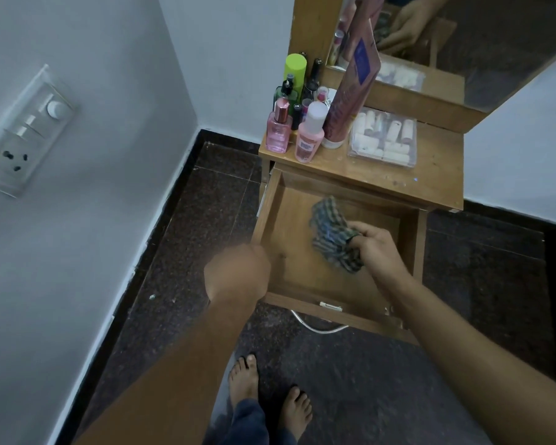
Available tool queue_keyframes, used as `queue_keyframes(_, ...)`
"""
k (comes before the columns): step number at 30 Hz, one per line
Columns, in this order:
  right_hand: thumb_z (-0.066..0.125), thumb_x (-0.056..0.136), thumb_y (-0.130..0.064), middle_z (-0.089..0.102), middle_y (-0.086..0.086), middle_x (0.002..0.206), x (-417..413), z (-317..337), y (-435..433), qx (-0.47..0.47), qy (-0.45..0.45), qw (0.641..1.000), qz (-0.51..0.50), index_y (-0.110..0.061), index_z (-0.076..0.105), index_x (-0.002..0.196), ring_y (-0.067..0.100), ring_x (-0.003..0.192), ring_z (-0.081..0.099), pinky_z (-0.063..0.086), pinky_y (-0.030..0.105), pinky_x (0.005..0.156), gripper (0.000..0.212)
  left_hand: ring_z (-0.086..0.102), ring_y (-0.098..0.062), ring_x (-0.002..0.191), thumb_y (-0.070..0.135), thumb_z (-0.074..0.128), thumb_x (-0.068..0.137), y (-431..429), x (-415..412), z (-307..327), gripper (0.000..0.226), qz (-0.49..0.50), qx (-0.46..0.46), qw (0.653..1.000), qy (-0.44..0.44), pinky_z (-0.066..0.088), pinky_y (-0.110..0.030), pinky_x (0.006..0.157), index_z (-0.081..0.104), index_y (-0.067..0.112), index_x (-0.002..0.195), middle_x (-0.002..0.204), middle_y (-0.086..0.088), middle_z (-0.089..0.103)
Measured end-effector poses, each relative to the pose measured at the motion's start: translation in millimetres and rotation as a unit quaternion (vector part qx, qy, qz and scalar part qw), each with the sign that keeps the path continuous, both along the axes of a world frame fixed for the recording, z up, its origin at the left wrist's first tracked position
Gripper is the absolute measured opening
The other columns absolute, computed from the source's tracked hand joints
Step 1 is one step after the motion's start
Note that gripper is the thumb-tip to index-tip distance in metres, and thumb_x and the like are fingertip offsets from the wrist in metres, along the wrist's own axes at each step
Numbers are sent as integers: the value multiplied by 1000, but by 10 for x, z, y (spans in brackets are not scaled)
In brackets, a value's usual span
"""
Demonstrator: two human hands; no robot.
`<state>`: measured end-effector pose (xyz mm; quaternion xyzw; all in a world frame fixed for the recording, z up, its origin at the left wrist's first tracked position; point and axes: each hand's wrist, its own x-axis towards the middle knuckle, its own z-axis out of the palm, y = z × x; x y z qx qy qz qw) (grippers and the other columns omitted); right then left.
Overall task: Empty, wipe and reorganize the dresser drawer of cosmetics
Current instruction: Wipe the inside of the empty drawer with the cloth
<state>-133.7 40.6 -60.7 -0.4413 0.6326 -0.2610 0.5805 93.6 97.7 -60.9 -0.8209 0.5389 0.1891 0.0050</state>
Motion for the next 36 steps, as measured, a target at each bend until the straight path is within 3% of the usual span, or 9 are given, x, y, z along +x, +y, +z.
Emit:
queue_keyframes(2, 51, 95, 4, 62, -8, 138, 117, -136, 135, -127, 129, 981, 70, -23, 67, 134, 12, 130, 56, 41, 29, 111, 50, 70, -37, 95, 36, 27, 104, 2, -1, 1, 54, -2, 1, 1000, -2, 51, -39, 77, 73, 8, 101, 102, -16, 74)
queue_keyframes(4, 50, 103, -11, 29, -14, 160, 179, -302, 268, -187, 238, 915, 266, -26, 40, 155, 7, 150, 21, 11, 24, 123, 55, 70, -37, 95, 36, 27, 104, 9, -1, 0, 54, -5, 0, 1000, -4, 51, -39, 77, 74, 8, 101, 102, -16, 74)
queue_keyframes(6, 36, 110, -35, -5, -17, 167, 227, -439, 278, -167, 269, 837, 447, -31, 15, 162, 6, 153, -18, -15, 24, 121, 57, 69, -37, 96, 37, 27, 104, 7, -3, 0, 54, -10, -1, 1000, -8, 52, -39, 78, 73, 9, 102, 103, -16, 74)
queue_keyframes(8, 19, 108, -53, -24, -15, 165, 287, -512, 184, -162, 301, 768, 542, -30, 2, 163, 6, 147, -36, -25, 31, 119, 62, 69, -37, 99, 38, 28, 105, 4, -4, 3, 53, -13, -1, 1000, -12, 52, -40, 80, 73, 10, 105, 106, -15, 73)
queue_keyframes(10, 11, 105, -59, -32, -9, 163, 335, -550, 75, -195, 348, 700, 593, -26, -4, 163, 11, 145, -41, -27, 38, 119, 67, 69, -37, 100, 38, 28, 105, 0, 0, 2, 52, -14, 2, 1000, -11, 51, -40, 81, 72, 11, 107, 108, -15, 73)
queue_keyframes(12, 7, 103, -63, -34, -7, 163, 354, -585, 5, -226, 376, 660, 610, -25, -6, 162, 14, 145, -43, -27, 43, 119, 71, 68, -37, 102, 38, 27, 105, -1, 12, -5, 52, -16, 9, 1000, -8, 51, -40, 83, 72, 12, 110, 109, -15, 73)
queue_keyframes(18, 0, 97, -75, -25, -7, 165, 441, -636, -192, -286, 410, 624, 601, -25, -2, 163, 16, 149, -35, -20, 50, 122, 82, 69, -36, 99, 37, 28, 104, 0, 18, -43, 51, -22, 8, 1000, -11, 48, -38, 76, 72, 11, 106, 105, -14, 73)
queue_keyframes(24, -1, 100, -65, -18, -4, 168, 446, -585, -513, -334, 458, 536, 626, -27, -3, 162, 25, 153, -26, -19, 52, 122, 73, 69, -37, 99, 37, 28, 104, 0, 20, -61, 51, -14, 11, 1000, -10, 51, -39, 81, 73, 12, 106, 106, -14, 73)
queue_keyframes(36, -1, 101, -62, -24, -2, 167, 427, -525, -714, -291, 514, 589, 551, -24, -8, 162, 20, 155, -22, -4, 47, 126, 72, 69, -34, 94, 37, 27, 103, 4, 0, -22, 51, -1, 11, 1000, -9, 52, -39, 81, 72, 13, 102, 100, -12, 73)
